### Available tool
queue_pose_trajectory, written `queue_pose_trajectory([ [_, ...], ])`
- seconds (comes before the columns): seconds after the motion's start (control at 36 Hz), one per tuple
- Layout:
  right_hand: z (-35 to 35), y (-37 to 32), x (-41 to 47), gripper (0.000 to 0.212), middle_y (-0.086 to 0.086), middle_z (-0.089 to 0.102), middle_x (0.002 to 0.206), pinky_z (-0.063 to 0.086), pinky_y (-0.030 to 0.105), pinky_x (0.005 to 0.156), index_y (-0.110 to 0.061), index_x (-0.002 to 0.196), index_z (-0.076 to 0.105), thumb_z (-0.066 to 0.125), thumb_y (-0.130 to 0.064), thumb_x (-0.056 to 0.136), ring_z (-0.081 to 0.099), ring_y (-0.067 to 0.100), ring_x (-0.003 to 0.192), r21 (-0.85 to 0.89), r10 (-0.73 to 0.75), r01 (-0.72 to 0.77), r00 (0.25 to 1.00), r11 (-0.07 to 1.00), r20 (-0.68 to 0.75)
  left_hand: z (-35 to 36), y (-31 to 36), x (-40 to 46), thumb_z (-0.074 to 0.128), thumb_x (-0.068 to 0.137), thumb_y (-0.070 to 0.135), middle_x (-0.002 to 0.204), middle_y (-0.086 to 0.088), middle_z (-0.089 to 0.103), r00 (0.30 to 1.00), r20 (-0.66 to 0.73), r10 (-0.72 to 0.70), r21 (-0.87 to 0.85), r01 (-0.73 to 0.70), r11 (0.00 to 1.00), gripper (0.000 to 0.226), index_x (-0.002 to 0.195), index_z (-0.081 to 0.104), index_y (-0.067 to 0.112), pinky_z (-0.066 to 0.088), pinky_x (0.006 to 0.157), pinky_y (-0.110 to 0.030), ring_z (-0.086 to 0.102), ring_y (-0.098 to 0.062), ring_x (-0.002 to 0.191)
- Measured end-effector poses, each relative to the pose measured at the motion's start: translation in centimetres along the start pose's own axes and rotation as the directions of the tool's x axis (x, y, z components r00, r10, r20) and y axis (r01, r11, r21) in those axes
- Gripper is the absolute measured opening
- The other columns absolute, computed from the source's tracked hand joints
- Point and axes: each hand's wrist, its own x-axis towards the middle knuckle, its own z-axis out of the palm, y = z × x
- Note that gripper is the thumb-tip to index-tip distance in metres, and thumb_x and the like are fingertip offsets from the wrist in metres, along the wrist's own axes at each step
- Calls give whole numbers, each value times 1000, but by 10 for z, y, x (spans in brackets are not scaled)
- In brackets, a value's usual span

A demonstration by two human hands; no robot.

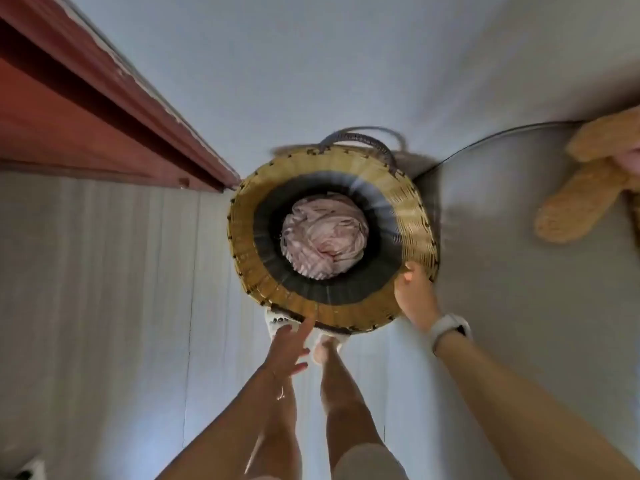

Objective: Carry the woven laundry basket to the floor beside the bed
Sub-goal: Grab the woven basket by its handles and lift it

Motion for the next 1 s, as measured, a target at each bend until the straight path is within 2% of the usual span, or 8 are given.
queue_pose_trajectory([
  [0.11, 7, -46, 56, 51, 22, 39, 141, 30, 41, 107, -1, 137, 30, 44, -14, 89, 36, 36, 131, -64, -176, 167, 967, 984, -182, 14, 6, 31, 62, 66, 62, 115, 2, 60, 991, -46, 126, -36, -128, 991, 78, 130, 40, 24, 50, 87, -40, 57, -28, 110],
  [0.25, 4, -101, 88, 56, 21, 32, 144, 21, 28, 109, 0, 139, 25, 46, -14, 89, 28, 30, 137, -132, -446, 428, 817, 894, -366, 24, -3, 57, 62, 75, 46, 88, 14, 61, 951, -168, 259, 7, -261, 965, 18, 87, 51, 38, 50, 86, -38, 59, -19, 93],
  [0.36, 1, -135, 103, 50, 21, 38, 140, 22, 28, 106, 0, 135, 32, 43, -18, 89, 33, 32, 133, -264, -604, 543, 721, 797, -338, 21, -6, 55, 63, 81, 38, 92, -2, 68, 929, -255, 267, 4, -275, 961, 16, 89, 56, 26, 56, 77, -34, 64, -23, 87],
  [0.44, 2, -151, 112, 44, 22, 49, 131, 33, 42, 102, -1, 130, 39, 38, -20, 90, 42, 36, 123, -373, -642, 560, 753, 740, -145, 12, -7, 51, 61, 84, 28, 92, -18, 70, 929, -276, 249, 6, -257, 966, 16, 86, 60, 11, 57, 76, -36, 68, -32, 89],
  [0.56, 0, -162, 113, 34, 18, 55, 95, 42, 46, 79, 1, 109, 46, 33, -27, 94, 55, 38, 93, -426, -565, 529, 824, 734, 51, -5, 3, 40, 53, 88, 17, 72, -9, 63, 910, -327, 255, -25, -278, 960, 17, 74, 57, 8, 51, 55, -18, 60, -21, 69],
  [0.64, -7, -156, 106, 18, 4, 40, 68, 35, 41, 67, -9, 90, 38, 33, -25, 95, 42, 26, 68, -406, -536, 537, 835, 740, 125, -20, 15, 34, 49, 89, 18, 73, -13, 61, 884, -404, 235, -70, -285, 956, 23, 69, 54, 9, 55, 75, -41, 59, -27, 74],
  [0.92, -29, -92, 5, 22, 1, 43, 63, 41, 22, 48, -2, 95, 49, 38, -22, 95, 42, 18, 54, -18, -410, 410, 909, 912, -80, -95, 34, -36, 43, 94, 30, 64, -8, 41, 657, -615, 436, 50, -519, 854, 31, 70, 50, 11, 33, 58, -34, 39, -23, 64],
  [1.0, -30, -71, -28, 22, 5, 44, 64, 41, 29, 48, -3, 92, 51, 40, -22, 93, 42, 22, 58, 60, -383, 390, 918, 919, -100, -106, 28, -64, 43, 94, 31, 64, -11, 41, 571, -638, 516, 155, -562, 813, 38, 73, 53, 1, 30, 58, -34, 37, -23, 62],
])
